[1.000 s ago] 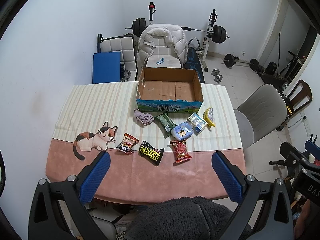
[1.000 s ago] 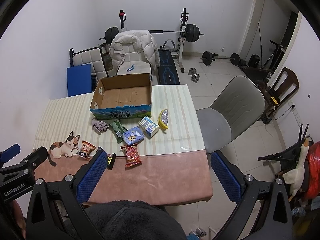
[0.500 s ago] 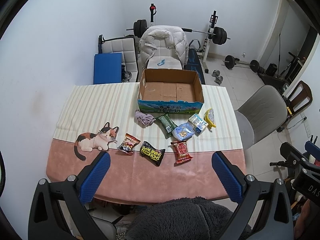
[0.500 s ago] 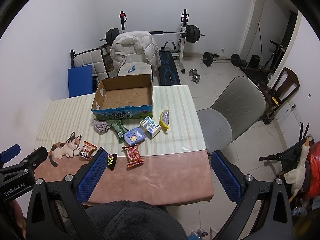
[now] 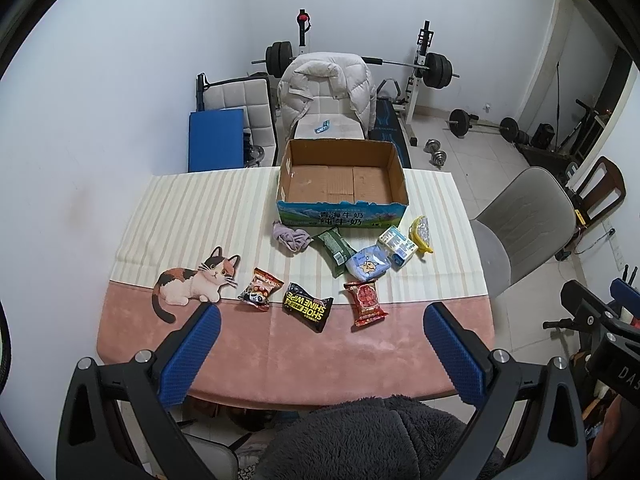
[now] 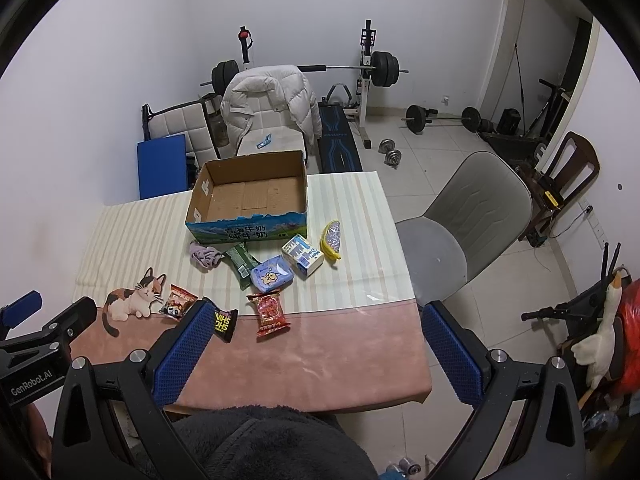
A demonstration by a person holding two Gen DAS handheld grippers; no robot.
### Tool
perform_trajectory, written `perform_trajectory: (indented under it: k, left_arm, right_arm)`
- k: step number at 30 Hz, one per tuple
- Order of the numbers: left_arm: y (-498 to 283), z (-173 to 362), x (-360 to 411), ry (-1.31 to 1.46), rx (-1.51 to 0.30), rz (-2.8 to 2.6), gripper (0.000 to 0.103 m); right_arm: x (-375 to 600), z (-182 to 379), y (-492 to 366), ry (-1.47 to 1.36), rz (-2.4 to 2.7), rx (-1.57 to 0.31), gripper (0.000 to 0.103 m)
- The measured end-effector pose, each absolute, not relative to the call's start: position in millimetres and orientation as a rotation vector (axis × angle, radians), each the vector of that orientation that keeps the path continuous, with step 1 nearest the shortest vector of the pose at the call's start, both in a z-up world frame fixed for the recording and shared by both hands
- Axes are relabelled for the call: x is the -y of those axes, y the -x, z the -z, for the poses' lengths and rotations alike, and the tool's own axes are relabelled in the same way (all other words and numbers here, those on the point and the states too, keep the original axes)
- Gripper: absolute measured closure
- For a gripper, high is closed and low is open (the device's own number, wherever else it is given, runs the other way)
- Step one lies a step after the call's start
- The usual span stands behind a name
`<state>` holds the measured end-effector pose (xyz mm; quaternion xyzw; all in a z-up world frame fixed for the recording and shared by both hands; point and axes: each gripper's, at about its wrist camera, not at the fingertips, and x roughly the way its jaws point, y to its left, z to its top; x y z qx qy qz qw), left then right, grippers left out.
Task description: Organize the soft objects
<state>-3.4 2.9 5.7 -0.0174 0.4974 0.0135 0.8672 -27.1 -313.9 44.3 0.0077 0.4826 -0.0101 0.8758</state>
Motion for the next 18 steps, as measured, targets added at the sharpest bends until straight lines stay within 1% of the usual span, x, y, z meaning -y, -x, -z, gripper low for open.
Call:
perform_trajectory:
  k: [6, 10, 13, 18]
  left_arm:
    - [-12, 2, -11, 0.055, -1.060, -0.009, 0.000]
    - [-37, 34, -16, 0.088, -1.081, -0.044, 0.000]
    - [-70, 81, -37, 0.168, -1.179, -0.080, 0.000]
    - [-120, 186, -62, 0.305, -1.396, -0.128, 0.000]
  right_arm:
    - [313, -36, 21, -0.011, 0.027, -0.982, 0.000]
    - [314, -9, -6, -0.012, 0.013, -0.977, 0.000]
    - [311, 39, -43, -0.038, -0.051, -1.057, 0.000]
    - [287, 164, -100, 0.030, -0.158, -1.300, 0.000]
